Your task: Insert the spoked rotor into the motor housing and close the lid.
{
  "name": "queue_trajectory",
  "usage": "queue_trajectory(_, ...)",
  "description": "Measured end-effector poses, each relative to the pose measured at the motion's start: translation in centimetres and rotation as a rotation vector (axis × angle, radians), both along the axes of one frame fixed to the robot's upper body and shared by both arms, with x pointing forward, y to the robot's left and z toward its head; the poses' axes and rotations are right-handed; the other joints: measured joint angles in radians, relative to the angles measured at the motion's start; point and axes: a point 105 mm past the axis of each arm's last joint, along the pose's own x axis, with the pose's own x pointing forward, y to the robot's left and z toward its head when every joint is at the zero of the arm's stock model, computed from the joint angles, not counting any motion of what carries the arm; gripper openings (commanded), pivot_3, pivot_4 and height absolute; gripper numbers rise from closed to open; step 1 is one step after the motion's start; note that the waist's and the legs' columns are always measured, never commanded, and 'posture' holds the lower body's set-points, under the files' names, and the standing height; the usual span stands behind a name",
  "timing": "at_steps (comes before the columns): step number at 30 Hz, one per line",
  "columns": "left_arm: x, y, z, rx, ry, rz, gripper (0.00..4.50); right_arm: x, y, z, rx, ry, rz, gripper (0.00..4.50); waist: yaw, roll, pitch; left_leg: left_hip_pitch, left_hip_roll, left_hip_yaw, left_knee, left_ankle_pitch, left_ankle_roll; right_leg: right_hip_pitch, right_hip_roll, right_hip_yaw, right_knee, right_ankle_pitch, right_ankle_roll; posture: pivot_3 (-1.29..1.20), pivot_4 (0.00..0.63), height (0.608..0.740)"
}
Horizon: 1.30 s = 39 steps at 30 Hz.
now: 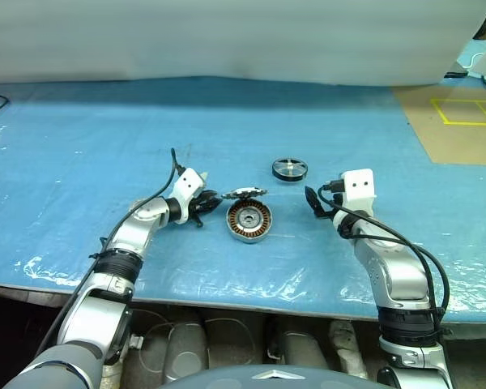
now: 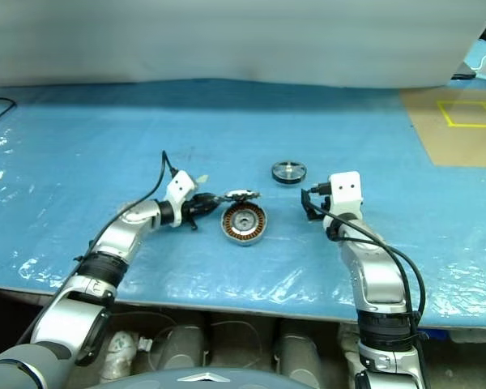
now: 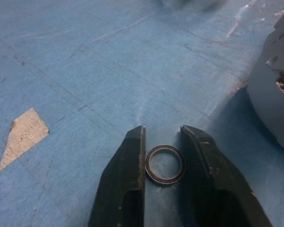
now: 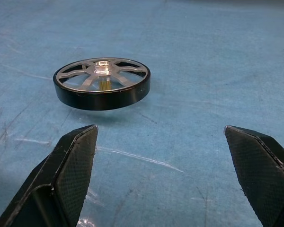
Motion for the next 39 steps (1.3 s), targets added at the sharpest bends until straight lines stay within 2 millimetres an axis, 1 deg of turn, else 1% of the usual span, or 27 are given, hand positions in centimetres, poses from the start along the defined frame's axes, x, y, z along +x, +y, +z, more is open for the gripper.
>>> queue_trajectory(5, -0.4, 0.5, 0.0, 0.02, 0.019, -0.022, 1.35, 0.0, 0.0, 0.0, -0.002, 0.0, 0.002, 4.5, -0.002, 0.0, 0.0, 0.0, 0.0, 0.0, 0.0, 0.0, 0.0, 0.0, 0.0, 0.0, 0.0, 0.0, 0.0, 0.0, 0.15, 0.74)
queue_trajectory(8, -0.5, 0.8, 0.1, 0.016, 0.029, -0.027, 0.79, 0.0, 0.1, 0.0, -0.003, 0.001, 0.004, 4.5, -0.002, 0.0, 0.0, 0.001, 0.0, 0.0, 0.0, 0.0, 0.0, 0.0, 0.0, 0.0, 0.0, 0.0, 0.0, 0.0, 0.15, 0.74)
queue_trajectory(9, -0.6, 0.9, 0.0, 0.012, 0.032, -0.027, 0.69, 0.0, 0.1, 0.0, -0.003, 0.001, 0.004, 4.5, -0.002, 0.0, 0.0, 0.001, 0.0, 0.0, 0.0, 0.0, 0.0, 0.0, 0.0, 0.0, 0.0, 0.0, 0.0, 0.0, 0.15, 0.74)
queue_trajectory(23, -0.5, 1.1, 0.0, -0.006, 0.015, -0.003, 0.69, 0.1, 0.3, -0.4, -0.014, 0.015, 0.018, 4.5, -0.002, 0.0, 0.0, 0.001, 0.0, 0.0, 0.0, 0.0, 0.0, 0.0, 0.0, 0.0, 0.0, 0.0, 0.0, 0.0, 0.15, 0.74)
queue_trajectory(26, -0.7, 1.3, 0.0, -0.032, 0.013, 0.005, 0.69, 0.1, 0.3, -0.3, -0.016, 0.014, 0.028, 4.5, -0.003, 0.0, 0.0, 0.0, 0.0, 0.0, 0.0, 0.0, 0.001, -0.001, 0.0, 0.0, 0.0, 0.0, 0.0, 0.0, 0.15, 0.74)
queue_trajectory(30, -1.7, 2.2, 0.0, -0.103, 0.02, -0.016, 0.69, 0.1, 0.7, 0.0, 0.002, 0.005, 0.062, 4.5, -0.004, 0.0, 0.0, -0.003, 0.0, 0.001, -0.001, 0.0, 0.0, -0.004, 0.0, 0.0, 0.0, 0.0, 0.0, 0.0, 0.15, 0.74)
queue_trajectory(32, -2.7, 2.6, 0.0, -0.148, 0.049, -0.057, 0.69, 0.1, 0.8, 0.3, 0.002, -0.005, 0.084, 4.5, -0.003, 0.0, 0.0, -0.005, 0.0, 0.001, -0.001, 0.0, 0.0, -0.005, 0.0, 0.0, 0.0, 0.001, -0.002, 0.0, 0.15, 0.74)
queue_trajectory(35, -4.4, 2.7, 0.7, -0.232, 0.092, -0.125, 0.69, 0.2, 0.5, 1.1, 0.017, -0.025, 0.096, 4.5, 0.001, 0.0, 0.0, -0.007, 0.0, 0.001, -0.001, 0.0, 0.0, -0.007, 0.0, 0.0, 0.0, 0.003, -0.006, 0.0, 0.15, 0.74)
queue_trajectory(37, -5.1, 3.0, 2.0, -0.256, 0.102, -0.169, 0.69, 0.3, 0.2, 1.7, 0.018, -0.043, 0.104, 4.5, 0.002, 0.0, 0.0, -0.008, 0.0, 0.001, -0.001, 0.0, 0.0, -0.007, 0.0, 0.0, 0.0, 0.003, -0.006, 0.0, 0.15, 0.74)
queue_trajectory(39, -5.5, 2.8, 3.8, -0.289, 0.09, -0.206, 0.69, 0.3, -0.3, 2.2, 0.022, -0.056, 0.111, 4.5, 0.002, 0.0, 0.001, -0.008, 0.0, 0.001, -0.001, 0.0, 0.0, -0.007, 0.0, 0.0, 0.001, 0.003, -0.006, 0.0, 0.15, 0.74)
